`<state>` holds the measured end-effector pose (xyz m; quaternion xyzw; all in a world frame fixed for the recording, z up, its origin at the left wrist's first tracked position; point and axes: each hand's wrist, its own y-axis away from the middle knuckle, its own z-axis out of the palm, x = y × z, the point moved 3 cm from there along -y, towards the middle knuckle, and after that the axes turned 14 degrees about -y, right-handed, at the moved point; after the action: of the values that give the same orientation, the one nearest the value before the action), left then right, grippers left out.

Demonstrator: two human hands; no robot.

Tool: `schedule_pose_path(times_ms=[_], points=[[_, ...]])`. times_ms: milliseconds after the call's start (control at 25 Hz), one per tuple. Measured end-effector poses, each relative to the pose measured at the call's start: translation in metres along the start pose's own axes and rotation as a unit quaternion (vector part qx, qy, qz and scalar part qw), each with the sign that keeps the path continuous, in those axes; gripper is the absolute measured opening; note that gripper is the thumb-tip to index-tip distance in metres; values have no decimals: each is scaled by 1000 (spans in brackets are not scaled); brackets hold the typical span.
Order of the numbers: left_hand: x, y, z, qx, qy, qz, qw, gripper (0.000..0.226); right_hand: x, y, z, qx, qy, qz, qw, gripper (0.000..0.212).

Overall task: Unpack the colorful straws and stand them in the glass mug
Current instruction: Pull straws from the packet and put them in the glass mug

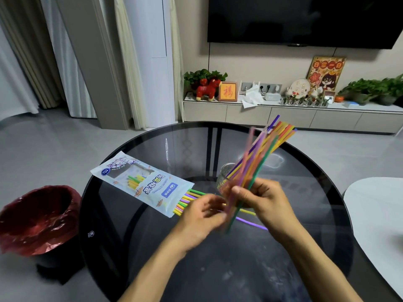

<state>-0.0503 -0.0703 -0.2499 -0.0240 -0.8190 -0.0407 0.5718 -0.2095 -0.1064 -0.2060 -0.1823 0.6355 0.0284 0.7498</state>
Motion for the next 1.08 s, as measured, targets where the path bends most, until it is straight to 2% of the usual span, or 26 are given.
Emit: schedule_pose_path(times_ms=[80, 160, 240, 320, 560, 640, 760, 840, 880, 960, 1040, 1080], points=[[6, 1, -19, 112, 11, -13, 994, 16, -13, -12, -18, 123, -82, -34, 988, 10], [7, 0, -30, 173, 6, -32, 984, 12, -28, -31, -37, 226, -175, -77, 955, 12], [7, 2, -31, 178, 0, -43, 983, 10, -31, -49, -46, 296, -197, -99, 930, 12], [8, 3, -27, 158, -8, -43, 986, 11, -21, -63, -44, 324, -142, -102, 930, 15], [7, -1, -27, 150, -36, -15, 988, 14, 14, -80, -31, 313, -37, 1, 949, 19], [5, -2, -26, 143, -37, -12, 989, 15, 19, -77, -29, 307, 16, 9, 951, 20], [5, -2, -28, 146, -28, -13, 989, 16, 20, -73, -30, 280, 215, 14, 936, 14], [2, -1, -31, 156, -107, 3, 982, 14, 17, -69, -32, 259, 320, 44, 910, 31], [0, 0, -32, 163, -194, 20, 967, 12, 16, -64, -35, 249, 360, 65, 897, 42], [-5, 1, -32, 170, -370, 50, 912, 9, 14, -48, -43, 230, 431, 95, 868, 56], [-14, -2, -30, 154, -491, 25, 857, 25, 16, -30, -46, 171, 466, 89, 863, 53], [-21, -4, -31, 133, -529, -8, 838, 36, 18, -23, -41, 116, 475, 77, 869, 47]])
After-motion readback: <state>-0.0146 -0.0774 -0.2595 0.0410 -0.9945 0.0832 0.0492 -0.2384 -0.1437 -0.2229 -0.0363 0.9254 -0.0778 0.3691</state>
